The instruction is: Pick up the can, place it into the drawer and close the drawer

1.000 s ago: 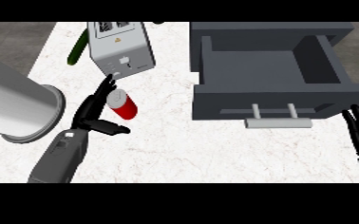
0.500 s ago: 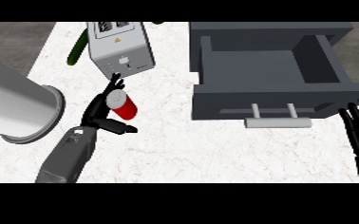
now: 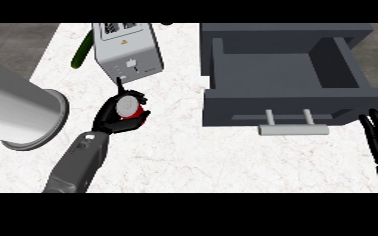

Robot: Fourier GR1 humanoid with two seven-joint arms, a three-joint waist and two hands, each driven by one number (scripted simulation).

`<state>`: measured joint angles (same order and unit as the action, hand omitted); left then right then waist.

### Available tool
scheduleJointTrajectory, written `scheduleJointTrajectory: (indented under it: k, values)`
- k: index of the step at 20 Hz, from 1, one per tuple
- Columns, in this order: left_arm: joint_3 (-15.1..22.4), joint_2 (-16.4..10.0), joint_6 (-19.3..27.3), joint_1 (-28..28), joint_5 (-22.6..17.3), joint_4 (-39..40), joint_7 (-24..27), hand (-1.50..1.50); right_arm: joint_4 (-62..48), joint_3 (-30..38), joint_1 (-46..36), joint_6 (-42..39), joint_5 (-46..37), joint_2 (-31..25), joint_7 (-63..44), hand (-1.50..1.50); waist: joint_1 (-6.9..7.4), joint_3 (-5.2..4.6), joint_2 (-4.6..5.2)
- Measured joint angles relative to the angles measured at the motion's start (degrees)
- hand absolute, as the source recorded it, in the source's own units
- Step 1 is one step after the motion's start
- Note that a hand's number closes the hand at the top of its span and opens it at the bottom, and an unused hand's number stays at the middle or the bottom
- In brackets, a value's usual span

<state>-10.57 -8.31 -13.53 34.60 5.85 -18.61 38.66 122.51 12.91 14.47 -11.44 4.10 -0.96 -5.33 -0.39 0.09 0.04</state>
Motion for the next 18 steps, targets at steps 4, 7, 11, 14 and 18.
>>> scheduleJointTrajectory:
  k: [4, 7, 11, 14, 18]
  values:
    - [-0.19, 0.52, -2.39, -0.02, -1.18, -0.93, -1.31, 1.50, 0.95, 0.52, 0.85, -0.16, 0.46, -0.10, -0.24, -1.50, 0.06, -0.02, 0.00]
    - [-0.17, 1.05, -3.39, 0.23, -1.76, -1.55, -2.28, 1.50, 1.33, -0.39, 2.06, 0.26, 0.07, 0.44, 0.67, -1.50, 0.08, -0.08, 0.04]
    - [-0.47, 2.06, -2.84, -1.17, -3.25, -4.92, -4.49, 1.50, 0.90, 0.75, 2.48, -0.35, 0.89, 0.19, 1.47, -1.50, 0.44, -0.14, 0.02]
    - [-2.83, 1.62, 0.74, -4.25, -5.52, -7.80, -4.58, 1.50, 1.73, 0.47, 3.52, -0.16, 0.59, 0.53, 1.53, -1.50, 0.85, -0.13, -0.16]
    - [-5.52, 0.80, 5.73, -8.41, -8.12, -12.78, -5.83, 1.50, 2.48, 0.68, 4.00, 0.22, 1.00, 0.68, 1.00, -1.50, 1.33, -0.18, -0.24]
